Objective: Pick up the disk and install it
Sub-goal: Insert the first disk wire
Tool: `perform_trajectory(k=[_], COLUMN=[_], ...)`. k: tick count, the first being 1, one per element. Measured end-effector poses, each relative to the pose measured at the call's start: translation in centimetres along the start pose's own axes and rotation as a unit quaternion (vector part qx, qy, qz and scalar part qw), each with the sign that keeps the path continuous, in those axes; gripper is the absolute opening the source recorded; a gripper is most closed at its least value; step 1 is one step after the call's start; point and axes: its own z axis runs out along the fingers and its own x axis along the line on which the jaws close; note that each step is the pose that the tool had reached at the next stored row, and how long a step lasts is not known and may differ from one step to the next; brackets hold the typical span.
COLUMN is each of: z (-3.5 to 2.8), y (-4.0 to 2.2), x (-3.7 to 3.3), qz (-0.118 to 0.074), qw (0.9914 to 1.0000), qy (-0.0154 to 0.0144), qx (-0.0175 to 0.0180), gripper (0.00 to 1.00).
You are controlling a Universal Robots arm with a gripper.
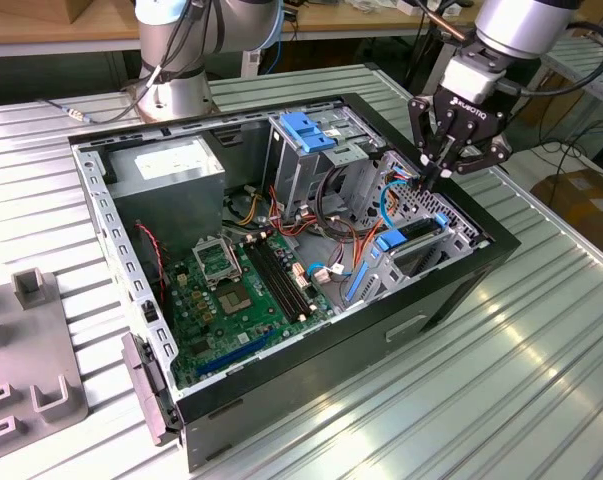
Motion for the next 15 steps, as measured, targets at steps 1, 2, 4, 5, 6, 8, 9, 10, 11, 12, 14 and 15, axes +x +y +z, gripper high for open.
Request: perform_trajectory(k=[1,2,4,5,6,8,9,10,11,12,14,15], z=[0.05,0.08,0.17,0.17,0.17,0.18,0.18,0.19,0.19,0.19,0.19,0.19], y=[0.00,0.00,0.00,0.00,0.00,0.00,0.00,0.00,0.00,0.00,0.00,0.00], x=[0.00,0.00,0.00,0.00,0.00,0.00,0.00,0.00,0.00,0.00,0.00,0.01], qz=[0.013,0.023,0.043,0.046,0.048,0.048,0.048,0.048,0.048,0.048,0.048,0.048], qw=[0.99991,0.99974,0.99910,0.99894,0.99887,0.99886,0.99885,0.99885,0.99885,0.99885,0.99885,0.99885], qy=[-0.0001,-0.0002,-0.0004,-0.0003,-0.0003,-0.0004,-0.0004,-0.0004,-0.0004,-0.0004,-0.0004,-0.0005], qx=[-0.0002,-0.0003,-0.0006,-0.0006,-0.0007,-0.0007,-0.0007,-0.0007,-0.0007,-0.0007,-0.0007,-0.0007], gripper=[0.17,0.17,0.17,0.17,0.17,0.17,0.17,0.17,0.17,0.17,0.17,0.17])
